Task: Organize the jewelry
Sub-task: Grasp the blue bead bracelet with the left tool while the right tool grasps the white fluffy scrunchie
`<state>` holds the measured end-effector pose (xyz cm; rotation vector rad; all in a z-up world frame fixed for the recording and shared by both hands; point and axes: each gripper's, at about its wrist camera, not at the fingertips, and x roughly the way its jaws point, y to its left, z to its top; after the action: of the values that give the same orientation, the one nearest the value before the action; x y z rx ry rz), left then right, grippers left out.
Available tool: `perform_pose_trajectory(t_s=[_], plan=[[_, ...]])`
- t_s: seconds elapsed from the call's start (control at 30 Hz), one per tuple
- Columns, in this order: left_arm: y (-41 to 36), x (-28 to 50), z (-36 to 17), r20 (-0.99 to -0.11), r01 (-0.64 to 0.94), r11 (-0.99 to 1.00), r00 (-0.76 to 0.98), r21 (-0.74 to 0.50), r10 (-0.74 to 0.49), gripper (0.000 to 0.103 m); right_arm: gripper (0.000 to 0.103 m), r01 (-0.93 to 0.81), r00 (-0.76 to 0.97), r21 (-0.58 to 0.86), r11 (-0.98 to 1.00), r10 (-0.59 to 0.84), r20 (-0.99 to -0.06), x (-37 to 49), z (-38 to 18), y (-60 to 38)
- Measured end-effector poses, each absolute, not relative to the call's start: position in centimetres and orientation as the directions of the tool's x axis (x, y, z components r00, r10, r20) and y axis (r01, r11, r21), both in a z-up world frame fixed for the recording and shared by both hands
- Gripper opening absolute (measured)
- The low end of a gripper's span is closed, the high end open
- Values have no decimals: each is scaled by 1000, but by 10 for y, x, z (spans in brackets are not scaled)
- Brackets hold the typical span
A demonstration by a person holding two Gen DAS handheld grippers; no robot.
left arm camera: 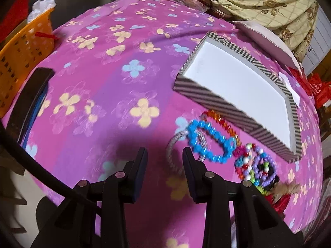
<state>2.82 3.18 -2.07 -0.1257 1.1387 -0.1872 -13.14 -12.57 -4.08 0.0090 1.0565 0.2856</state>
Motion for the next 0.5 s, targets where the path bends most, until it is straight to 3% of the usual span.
perform_pose_trajectory(t_s=[0.4, 0.5], plan=[[-6, 75, -40, -930, 218, 964, 299, -151, -214, 45, 45, -232, 436, 184, 955, 271, -858, -124, -44, -123], [-9, 79, -37, -923, 229, 963, 321, -139, -210, 28, 45, -230, 437, 193, 954, 278, -855, -123, -44, -124]])
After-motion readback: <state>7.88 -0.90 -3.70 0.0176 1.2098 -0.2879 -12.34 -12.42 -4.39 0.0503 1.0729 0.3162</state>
